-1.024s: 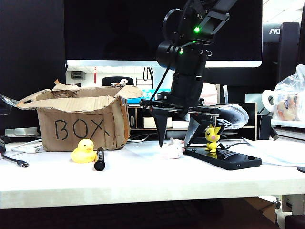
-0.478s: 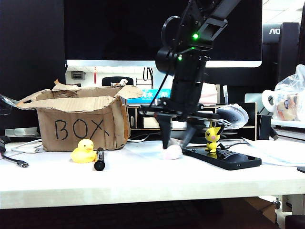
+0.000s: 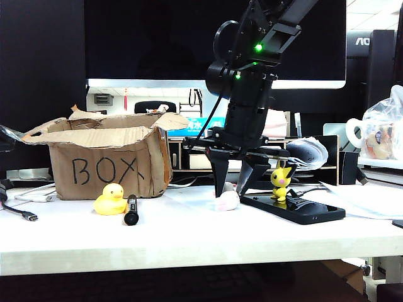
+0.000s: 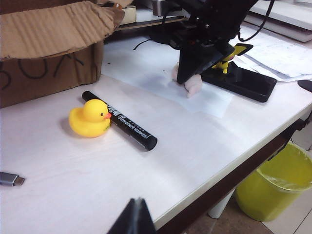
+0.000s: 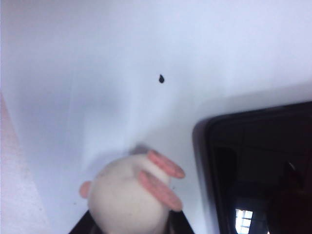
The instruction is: Put the doll that is least similar in color compared to the others into the paper box.
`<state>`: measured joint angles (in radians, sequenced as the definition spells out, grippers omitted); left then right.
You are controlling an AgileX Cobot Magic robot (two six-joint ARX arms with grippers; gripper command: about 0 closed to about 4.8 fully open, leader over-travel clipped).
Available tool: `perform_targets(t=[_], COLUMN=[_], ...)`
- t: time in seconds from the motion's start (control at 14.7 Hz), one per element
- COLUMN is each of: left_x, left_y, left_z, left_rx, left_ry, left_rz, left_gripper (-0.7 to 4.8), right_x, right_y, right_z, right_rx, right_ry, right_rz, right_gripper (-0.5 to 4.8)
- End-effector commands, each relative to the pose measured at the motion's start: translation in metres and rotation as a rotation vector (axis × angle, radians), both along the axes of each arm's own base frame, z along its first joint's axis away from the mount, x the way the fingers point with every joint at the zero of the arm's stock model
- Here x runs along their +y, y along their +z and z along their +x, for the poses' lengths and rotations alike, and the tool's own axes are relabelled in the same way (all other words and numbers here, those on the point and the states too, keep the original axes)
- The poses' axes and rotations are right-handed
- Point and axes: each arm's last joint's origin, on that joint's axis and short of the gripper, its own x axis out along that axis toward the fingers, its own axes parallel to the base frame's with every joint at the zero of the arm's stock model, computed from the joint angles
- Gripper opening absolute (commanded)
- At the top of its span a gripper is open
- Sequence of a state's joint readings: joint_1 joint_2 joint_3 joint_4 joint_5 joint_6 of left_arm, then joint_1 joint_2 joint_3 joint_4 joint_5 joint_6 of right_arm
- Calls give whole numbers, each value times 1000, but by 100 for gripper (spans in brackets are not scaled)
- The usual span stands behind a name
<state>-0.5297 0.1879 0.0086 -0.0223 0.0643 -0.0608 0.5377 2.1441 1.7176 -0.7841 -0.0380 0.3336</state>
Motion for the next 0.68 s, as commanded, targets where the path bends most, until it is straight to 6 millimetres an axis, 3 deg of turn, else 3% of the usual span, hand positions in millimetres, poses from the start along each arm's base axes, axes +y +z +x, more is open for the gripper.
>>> perform_targets(t=[0.07,0.2,0.68], left_x=[0,0,0], left_y=[1,1,1], left_z=[0,0,0], left_rx=[-8,-8,-8], left_ry=[-1,-2,-2], left_rz=[-4,-4,-4], left_gripper=[-5,-5,-5], right_x=[0,-3,-25], right_y=[20,40,144], right_z=[-4,-8,-47], right_rx=[-37,-88,-312], right_ry=[3,2,9], right_rz=[33,62,224], right_gripper=[74,74,75])
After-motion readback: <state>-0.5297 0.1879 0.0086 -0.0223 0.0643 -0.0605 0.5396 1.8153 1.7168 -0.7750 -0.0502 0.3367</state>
